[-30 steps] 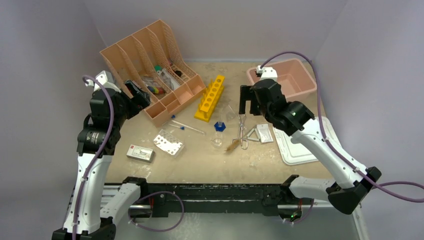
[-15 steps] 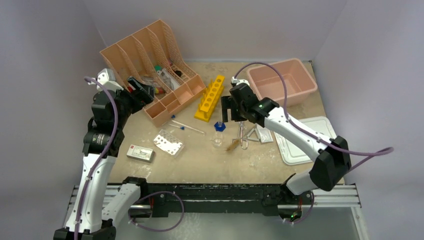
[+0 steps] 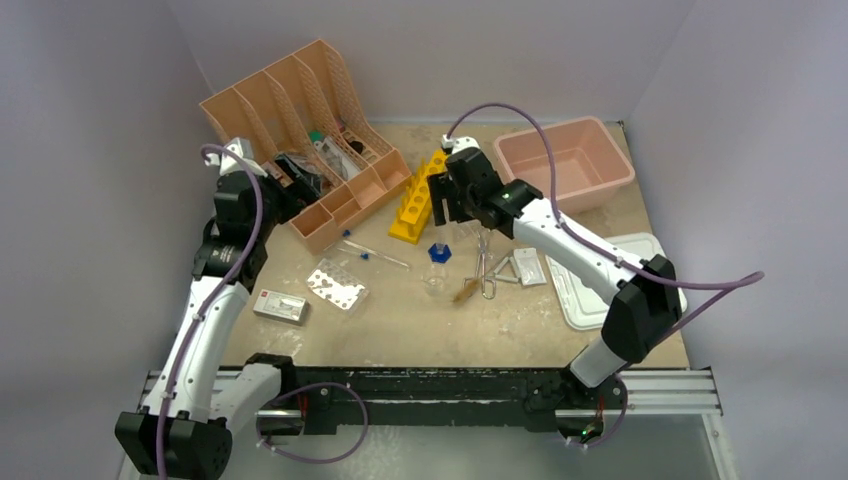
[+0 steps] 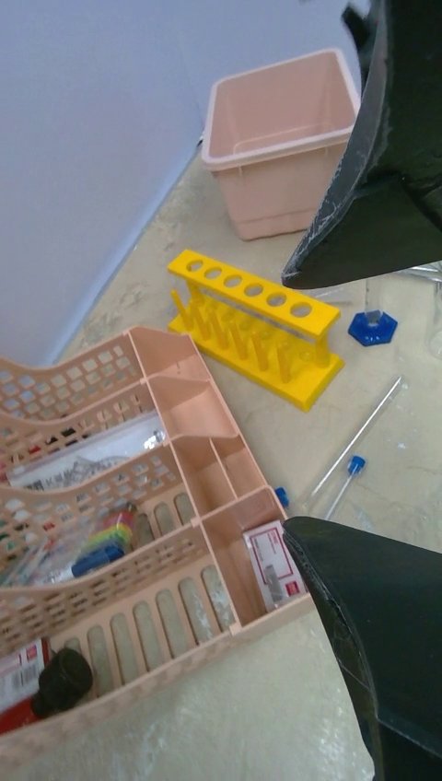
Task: Organize the chemistry lab equipment
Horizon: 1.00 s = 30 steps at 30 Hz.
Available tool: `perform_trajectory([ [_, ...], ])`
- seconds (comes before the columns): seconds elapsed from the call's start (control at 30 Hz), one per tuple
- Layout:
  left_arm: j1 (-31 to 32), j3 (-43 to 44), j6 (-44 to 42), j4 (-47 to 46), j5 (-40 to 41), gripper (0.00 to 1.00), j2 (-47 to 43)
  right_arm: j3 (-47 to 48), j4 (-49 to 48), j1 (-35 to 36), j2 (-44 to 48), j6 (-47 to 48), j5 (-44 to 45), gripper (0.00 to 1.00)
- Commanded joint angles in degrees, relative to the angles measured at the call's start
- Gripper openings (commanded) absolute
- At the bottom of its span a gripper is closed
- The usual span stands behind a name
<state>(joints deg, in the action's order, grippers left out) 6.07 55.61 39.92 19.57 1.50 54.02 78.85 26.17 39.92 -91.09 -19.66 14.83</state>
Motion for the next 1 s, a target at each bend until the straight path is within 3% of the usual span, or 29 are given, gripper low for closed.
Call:
perform_trajectory([
  [0.0, 0.24, 0.11, 2.08, 0.54, 7.11, 0.93, 0.09, 8.35, -1.47, 3.84, -1.17, 8.78, 4.73, 0.79],
  [0.17, 0.2, 1.7, 3.17, 6.36, 17.64, 0.99, 1.18, 15.48, -1.47, 11.48, -7.51, 17.72, 3.37, 0.8],
  [0.3, 0.09, 3.12, 3.71, 9.77, 21.99, 0.99, 2.64, 18.97, -1.2, 13.94, -12.29, 18.53, -1.03, 0.79],
  [0.4, -0.04, 3.76, 5.64, 11.92, 24.12, 0.98, 3.57, 19.46, -0.93, 13.96, -15.36, 17.56, -7.05, 0.67],
  [0.5, -0.26, 4.06, 6.9, 12.85, 24.52, 0.97, 3.75, 18.77, 0.09, 13.87, -18.7, 15.39, -13.2, 0.59],
  [0.97, -0.35, 4.05, 4.21, 10.35, 20.56, 0.95, 4.57, 24.4, 4.8, 12.33, -32.47, 16.92, -13.1, 0.57],
])
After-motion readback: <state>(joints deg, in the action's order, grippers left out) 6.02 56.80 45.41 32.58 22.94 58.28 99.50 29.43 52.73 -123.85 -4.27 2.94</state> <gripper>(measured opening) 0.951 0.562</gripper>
